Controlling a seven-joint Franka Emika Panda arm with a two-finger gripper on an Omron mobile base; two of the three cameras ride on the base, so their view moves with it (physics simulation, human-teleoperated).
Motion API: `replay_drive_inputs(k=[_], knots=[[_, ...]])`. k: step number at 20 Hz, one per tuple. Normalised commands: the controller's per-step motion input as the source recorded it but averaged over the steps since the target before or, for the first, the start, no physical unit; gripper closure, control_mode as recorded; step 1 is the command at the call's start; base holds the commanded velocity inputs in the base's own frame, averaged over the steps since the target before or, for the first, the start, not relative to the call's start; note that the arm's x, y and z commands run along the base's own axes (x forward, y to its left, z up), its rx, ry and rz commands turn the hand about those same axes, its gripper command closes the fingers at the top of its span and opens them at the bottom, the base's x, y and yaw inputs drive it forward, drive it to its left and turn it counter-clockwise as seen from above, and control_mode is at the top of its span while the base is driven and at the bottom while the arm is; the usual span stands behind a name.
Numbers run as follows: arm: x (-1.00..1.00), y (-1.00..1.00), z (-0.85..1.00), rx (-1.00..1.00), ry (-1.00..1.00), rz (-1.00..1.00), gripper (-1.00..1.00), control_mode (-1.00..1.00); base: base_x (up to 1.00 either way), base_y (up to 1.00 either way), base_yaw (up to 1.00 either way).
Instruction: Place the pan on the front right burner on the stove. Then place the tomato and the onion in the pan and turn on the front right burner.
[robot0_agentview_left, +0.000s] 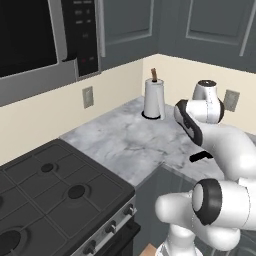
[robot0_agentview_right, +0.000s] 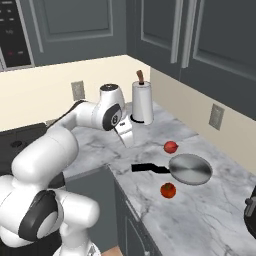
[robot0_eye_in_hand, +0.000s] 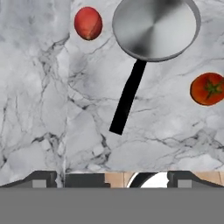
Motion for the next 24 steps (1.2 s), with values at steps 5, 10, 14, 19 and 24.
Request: replay_drive_inputs(k=[5,10,14,19,24], knots=[[0.06,-0.15,-0.27,0.00,0.00,-0.11,-1.00,-1.00,0.00,0.00,0.00],[0.00,-0.20,-0.25,0.00,0.00,-0.10,-1.00,-1.00,0.00,0.00,0.00],[0.00,-0.23,-0.24,0.00,0.00,-0.09,-1.00,-1.00,0.00,0.00,0.00],[0.00,-0.13,-0.29,0.00,0.00,-0.06,-1.00,-1.00,0.00,0.00,0.00],[0.00,-0.09,-0.30,0.00,0.00,-0.04,-1.00,-1.00,0.00,0.00,0.00]])
